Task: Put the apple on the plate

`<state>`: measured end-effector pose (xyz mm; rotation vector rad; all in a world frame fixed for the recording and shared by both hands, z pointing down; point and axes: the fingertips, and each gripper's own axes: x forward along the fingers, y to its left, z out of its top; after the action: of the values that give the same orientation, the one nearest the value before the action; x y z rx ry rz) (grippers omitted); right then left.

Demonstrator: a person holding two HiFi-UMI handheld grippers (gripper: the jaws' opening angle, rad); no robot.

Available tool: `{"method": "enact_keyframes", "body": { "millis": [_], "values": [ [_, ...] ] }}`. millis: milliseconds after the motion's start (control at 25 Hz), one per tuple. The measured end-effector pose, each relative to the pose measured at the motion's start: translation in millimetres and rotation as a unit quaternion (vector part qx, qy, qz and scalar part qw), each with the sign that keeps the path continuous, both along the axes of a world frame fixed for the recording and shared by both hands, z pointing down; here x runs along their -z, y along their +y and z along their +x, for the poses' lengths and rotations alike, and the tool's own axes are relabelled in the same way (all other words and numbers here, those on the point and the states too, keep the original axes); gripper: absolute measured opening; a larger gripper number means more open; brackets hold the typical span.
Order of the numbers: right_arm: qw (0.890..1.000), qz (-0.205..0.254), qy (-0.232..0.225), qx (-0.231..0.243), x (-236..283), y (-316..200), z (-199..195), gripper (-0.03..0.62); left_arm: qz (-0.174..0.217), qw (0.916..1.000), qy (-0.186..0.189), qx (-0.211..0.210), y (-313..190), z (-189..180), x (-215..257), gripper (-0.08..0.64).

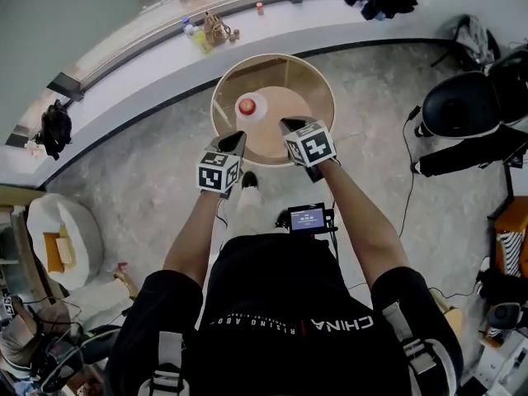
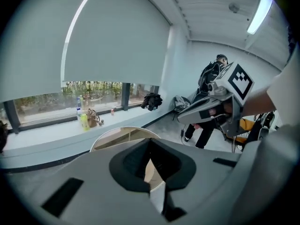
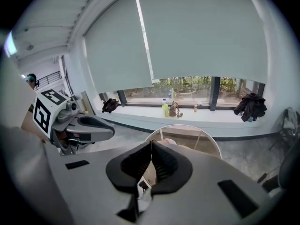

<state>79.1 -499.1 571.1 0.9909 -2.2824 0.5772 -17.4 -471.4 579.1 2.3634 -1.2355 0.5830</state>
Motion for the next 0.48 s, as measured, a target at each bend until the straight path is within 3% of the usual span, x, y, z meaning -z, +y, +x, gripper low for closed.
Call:
{"method": "enact_keyframes", "body": {
  "millis": [160,480],
  "values": [
    [1.0,0.002,-0.006,0.012,7.0,34.9,2.1,0.028,0.002,0.9999,-0.012,-0.009,42.9,5.6,2.1,0.018],
    [1.0,0.014,-0.009,0.002,21.2,96.8,-21.5,0.028,0.028,0.9986,-0.034,-0.027,90.2,-23.8,26.8,0.018]
  ]
}}
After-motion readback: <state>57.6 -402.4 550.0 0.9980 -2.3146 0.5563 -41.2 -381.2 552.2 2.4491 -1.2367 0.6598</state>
